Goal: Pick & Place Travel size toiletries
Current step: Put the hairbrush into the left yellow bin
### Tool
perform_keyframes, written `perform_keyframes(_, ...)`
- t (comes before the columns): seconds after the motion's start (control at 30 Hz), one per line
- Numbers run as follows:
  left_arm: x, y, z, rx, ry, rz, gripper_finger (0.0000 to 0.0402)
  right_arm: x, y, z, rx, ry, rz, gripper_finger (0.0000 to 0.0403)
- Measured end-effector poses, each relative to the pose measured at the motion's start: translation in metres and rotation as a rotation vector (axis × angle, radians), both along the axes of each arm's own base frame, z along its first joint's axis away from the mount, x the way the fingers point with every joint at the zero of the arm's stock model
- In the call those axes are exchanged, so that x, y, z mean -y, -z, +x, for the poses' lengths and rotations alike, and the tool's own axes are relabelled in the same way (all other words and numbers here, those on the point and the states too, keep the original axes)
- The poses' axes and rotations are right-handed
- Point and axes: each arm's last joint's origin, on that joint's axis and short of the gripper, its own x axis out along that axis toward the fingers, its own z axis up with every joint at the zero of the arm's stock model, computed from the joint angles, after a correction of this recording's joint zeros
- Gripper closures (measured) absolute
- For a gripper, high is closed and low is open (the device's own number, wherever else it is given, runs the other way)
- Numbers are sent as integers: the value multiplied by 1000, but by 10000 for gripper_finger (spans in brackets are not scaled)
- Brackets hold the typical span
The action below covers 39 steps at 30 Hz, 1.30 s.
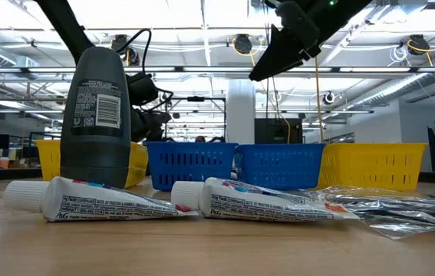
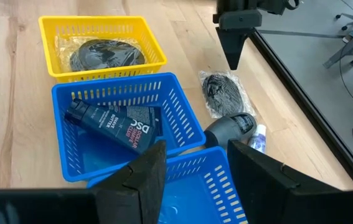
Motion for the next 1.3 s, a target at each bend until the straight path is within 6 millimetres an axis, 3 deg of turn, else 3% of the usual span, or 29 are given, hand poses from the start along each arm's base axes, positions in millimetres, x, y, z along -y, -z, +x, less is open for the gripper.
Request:
perform_keyframes(0.57, 6, 1, 4, -10, -26, -27, 218, 0, 0, 0, 3, 1, 4, 236)
perform_keyframes(0.87, 4, 15, 7, -40, -36, -39, 218, 0, 0, 0, 3, 1, 4, 236)
perform_keyframes(1.3, 2, 12, 12, 46, 12, -46, 218, 0, 0, 0, 3, 1, 4, 236)
